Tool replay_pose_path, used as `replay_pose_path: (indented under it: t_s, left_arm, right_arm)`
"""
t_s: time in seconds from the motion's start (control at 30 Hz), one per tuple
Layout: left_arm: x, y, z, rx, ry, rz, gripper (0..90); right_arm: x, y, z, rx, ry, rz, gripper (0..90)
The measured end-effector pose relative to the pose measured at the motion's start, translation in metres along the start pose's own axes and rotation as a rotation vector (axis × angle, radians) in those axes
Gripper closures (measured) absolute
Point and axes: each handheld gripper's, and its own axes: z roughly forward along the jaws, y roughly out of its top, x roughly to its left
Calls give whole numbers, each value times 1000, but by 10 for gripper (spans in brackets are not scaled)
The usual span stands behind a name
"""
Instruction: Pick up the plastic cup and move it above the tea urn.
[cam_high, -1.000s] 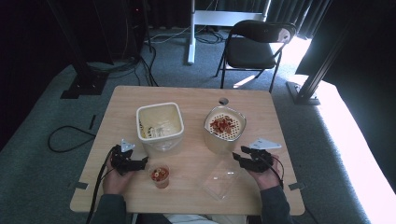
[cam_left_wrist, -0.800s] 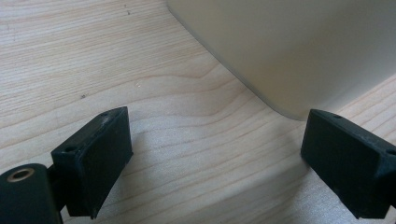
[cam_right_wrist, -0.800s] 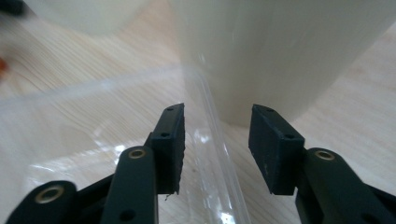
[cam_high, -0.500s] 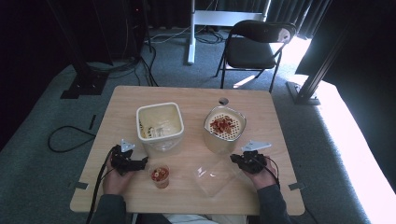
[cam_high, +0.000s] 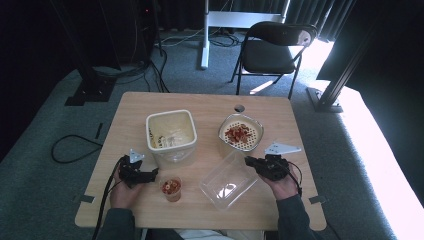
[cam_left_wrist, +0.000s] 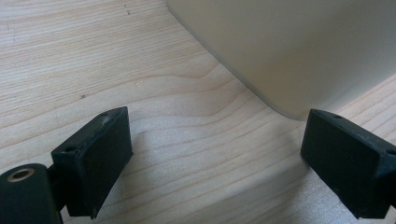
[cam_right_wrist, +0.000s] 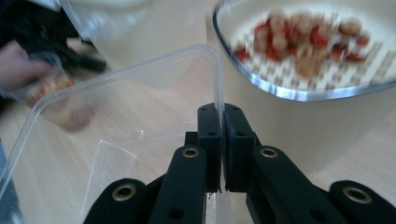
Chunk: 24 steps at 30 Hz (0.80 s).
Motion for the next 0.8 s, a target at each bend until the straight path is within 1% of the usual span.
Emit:
replay_pose_path:
  t_s: [0.1,0.2,0.37,0.43,0.67,0.8]
  left_arm:
    - [0,0,0,-1,0,-1,93]
    - [0,0,0,0,0,0,93]
    - [0,0,0,2,-1,-1,93]
    - [0,0,0,1,-1,0,93]
    - [0,0,0,0,0,-2,93]
    - [0,0,0,0,0,-2,94]
  right_arm:
    - [2,15,-7,-38,4,6,875]
    - [1,29,-13,-71,-7,12,875]
    - [-2,54,-16,-118,3,51,875]
    - [-2,64,-16,-132,-1,57,875]
    - [-1,97,-5,-172,12,74,875]
    - [2,115,5,-186,-11,72,874]
